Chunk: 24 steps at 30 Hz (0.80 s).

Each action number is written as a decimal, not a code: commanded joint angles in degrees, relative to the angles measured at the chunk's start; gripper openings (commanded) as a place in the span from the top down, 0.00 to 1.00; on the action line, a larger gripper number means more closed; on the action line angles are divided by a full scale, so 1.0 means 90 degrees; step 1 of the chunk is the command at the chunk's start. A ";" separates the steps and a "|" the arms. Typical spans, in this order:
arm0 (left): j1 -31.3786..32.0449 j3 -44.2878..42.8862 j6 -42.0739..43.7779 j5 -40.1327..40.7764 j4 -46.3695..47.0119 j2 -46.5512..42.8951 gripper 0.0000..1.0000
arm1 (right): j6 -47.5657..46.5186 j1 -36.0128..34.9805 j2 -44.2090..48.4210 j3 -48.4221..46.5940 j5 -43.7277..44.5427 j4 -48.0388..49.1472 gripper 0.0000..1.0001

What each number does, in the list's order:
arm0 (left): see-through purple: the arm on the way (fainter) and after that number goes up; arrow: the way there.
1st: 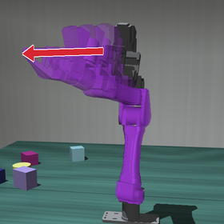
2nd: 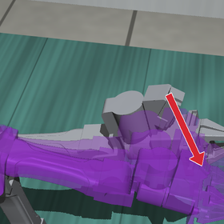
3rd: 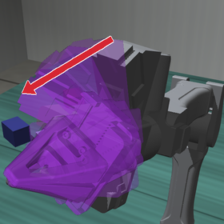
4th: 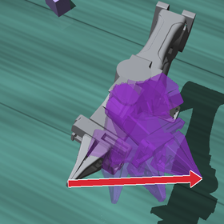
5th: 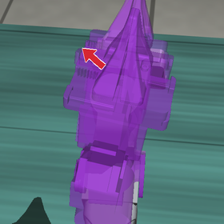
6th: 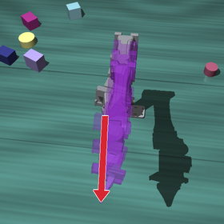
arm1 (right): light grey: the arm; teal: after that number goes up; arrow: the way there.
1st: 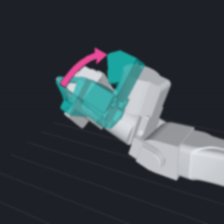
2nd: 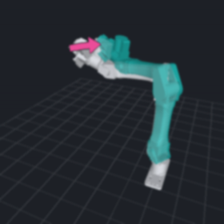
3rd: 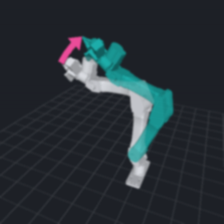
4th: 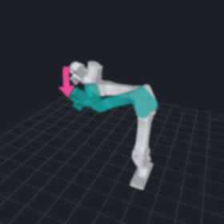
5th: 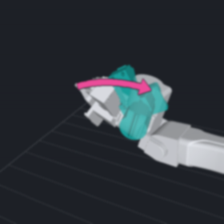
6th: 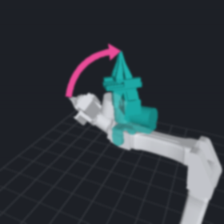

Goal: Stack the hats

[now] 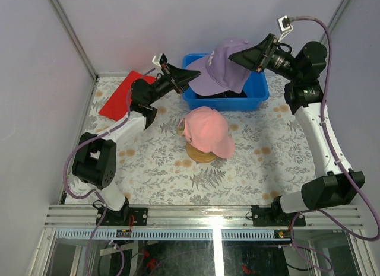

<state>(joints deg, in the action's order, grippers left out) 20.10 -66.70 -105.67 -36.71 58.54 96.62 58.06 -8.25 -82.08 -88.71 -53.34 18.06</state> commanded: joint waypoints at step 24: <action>0.0216 -0.0168 0.2187 0.2876 -0.0836 -0.0898 1.00 | 0.0737 -0.0175 0.1781 0.2081 0.2230 -0.1627 0.24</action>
<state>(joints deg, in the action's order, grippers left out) 20.69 -69.04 -86.24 -14.81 49.12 90.63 53.12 -8.45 -65.21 -72.12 -25.67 -9.76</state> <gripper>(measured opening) 0.021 0.763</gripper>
